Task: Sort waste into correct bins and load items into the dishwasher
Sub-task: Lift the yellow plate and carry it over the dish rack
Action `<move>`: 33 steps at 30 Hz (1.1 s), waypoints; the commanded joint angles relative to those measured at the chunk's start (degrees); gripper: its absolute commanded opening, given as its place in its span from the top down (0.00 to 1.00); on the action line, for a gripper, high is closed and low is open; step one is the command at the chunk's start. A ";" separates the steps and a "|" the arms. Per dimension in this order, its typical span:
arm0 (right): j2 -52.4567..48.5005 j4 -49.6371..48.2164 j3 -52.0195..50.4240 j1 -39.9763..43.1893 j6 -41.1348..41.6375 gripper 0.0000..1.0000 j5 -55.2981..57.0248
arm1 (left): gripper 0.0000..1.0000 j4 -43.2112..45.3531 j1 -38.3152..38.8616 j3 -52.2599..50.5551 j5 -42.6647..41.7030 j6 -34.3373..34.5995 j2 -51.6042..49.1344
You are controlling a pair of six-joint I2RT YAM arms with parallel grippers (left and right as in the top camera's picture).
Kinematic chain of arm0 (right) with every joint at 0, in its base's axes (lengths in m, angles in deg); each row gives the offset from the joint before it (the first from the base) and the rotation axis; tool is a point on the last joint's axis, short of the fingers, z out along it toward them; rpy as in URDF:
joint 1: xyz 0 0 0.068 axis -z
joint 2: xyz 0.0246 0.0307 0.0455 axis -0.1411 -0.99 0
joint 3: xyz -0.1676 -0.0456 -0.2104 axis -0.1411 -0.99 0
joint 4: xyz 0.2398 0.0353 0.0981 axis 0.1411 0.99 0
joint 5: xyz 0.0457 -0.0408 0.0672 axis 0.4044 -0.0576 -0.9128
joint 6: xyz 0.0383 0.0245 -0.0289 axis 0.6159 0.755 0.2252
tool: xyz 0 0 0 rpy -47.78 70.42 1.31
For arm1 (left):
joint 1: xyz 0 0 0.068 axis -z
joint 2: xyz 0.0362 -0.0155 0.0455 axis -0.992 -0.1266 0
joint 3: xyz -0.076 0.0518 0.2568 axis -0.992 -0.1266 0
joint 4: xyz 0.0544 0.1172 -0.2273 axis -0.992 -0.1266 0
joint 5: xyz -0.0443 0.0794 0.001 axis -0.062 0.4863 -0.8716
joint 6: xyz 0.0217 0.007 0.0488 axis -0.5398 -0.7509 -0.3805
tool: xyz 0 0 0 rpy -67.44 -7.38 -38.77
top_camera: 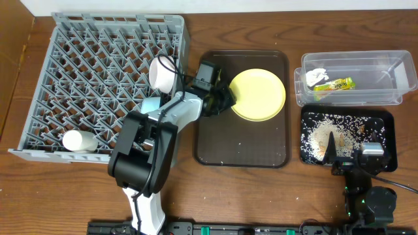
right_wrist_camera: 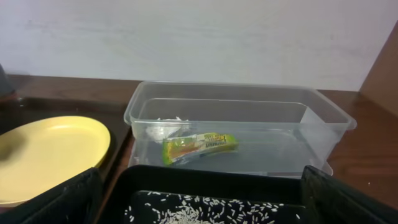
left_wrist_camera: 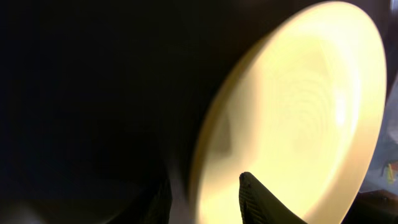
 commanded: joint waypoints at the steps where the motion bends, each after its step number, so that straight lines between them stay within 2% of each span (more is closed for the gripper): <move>1: 0.26 0.00 -0.24 0.81 0.59 0.01 -0.07 | 0.62 -1.38 2.01 -2.38 3.02 -0.44 -5.84; 4: 0.26 0.00 -0.24 0.81 0.61 0.01 -0.07 | 0.68 -1.38 2.34 -2.38 3.02 -0.48 -7.56; 6: 0.26 0.00 -0.24 0.81 0.59 0.01 -0.07 | 0.78 -1.36 2.34 -2.38 3.06 -1.38 -8.28; 7: 0.26 0.00 -0.24 0.81 0.59 0.01 -0.07 | 0.85 -1.33 2.34 -2.38 3.19 -3.32 -8.55; 9: 0.26 0.00 -0.24 0.81 0.59 0.01 -0.07 | 0.92 -1.36 2.32 -2.38 4.31 -8.07 -8.57; 13: 0.26 0.00 -0.24 0.81 0.59 0.01 -0.07 | 0.92 -1.68 1.77 -2.38 4.33 -14.84 -7.69; 17: 0.26 0.00 -0.24 0.81 0.59 0.01 -0.04 | 0.92 -2.47 -0.13 -2.38 4.35 -16.90 -4.02; 23: 0.26 0.00 -0.24 0.81 0.59 0.01 -0.07 | 0.92 -2.45 -5.11 -2.38 4.33 -19.30 8.83; 25: 0.26 0.00 -0.24 0.81 0.59 0.01 -0.07 | 0.92 -2.43 -8.85 -2.38 4.02 -19.67 16.55; 33: 0.26 0.00 -0.24 0.81 0.59 0.01 -0.07 | 0.92 -3.17 -20.83 -2.38 0.52 -19.87 29.51</move>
